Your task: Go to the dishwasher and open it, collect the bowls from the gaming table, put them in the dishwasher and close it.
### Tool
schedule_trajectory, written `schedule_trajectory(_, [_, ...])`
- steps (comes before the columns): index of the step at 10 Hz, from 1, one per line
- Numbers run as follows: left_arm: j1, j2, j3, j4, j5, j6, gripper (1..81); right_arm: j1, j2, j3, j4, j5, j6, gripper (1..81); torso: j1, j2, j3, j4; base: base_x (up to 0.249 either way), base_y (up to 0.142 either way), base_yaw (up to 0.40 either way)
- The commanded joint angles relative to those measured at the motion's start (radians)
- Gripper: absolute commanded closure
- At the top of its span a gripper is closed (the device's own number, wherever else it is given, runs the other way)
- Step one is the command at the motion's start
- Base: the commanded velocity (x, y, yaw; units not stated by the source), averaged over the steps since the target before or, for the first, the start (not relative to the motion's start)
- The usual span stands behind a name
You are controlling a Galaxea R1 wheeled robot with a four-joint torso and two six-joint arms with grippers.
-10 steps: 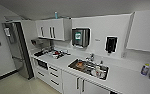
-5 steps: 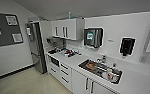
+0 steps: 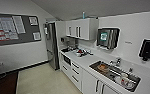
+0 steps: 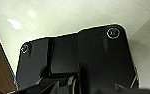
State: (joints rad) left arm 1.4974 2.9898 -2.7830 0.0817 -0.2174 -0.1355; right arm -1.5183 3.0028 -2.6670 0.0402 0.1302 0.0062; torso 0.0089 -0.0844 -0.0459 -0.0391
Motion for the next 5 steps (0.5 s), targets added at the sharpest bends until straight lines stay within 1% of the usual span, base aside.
schedule_trajectory(1, [-0.058, -0.004, -0.006, 0.0, 0.033, -0.004, 1.0, 0.051, 0.001, 0.0, -0.006, -0.047, -0.005, 1.0, 0.0, 0.0, 0.0, 0.0, 0.0, 0.0, 0.381])
schedule_trajectory(5, [-0.058, -0.004, -0.01, 0.0, 0.035, -0.004, 1.0, 0.051, 0.004, 0.0, -0.006, -0.046, -0.003, 1.0, 0.0, 0.0, 0.0, 0.0, 0.0, 0.0, 0.381])
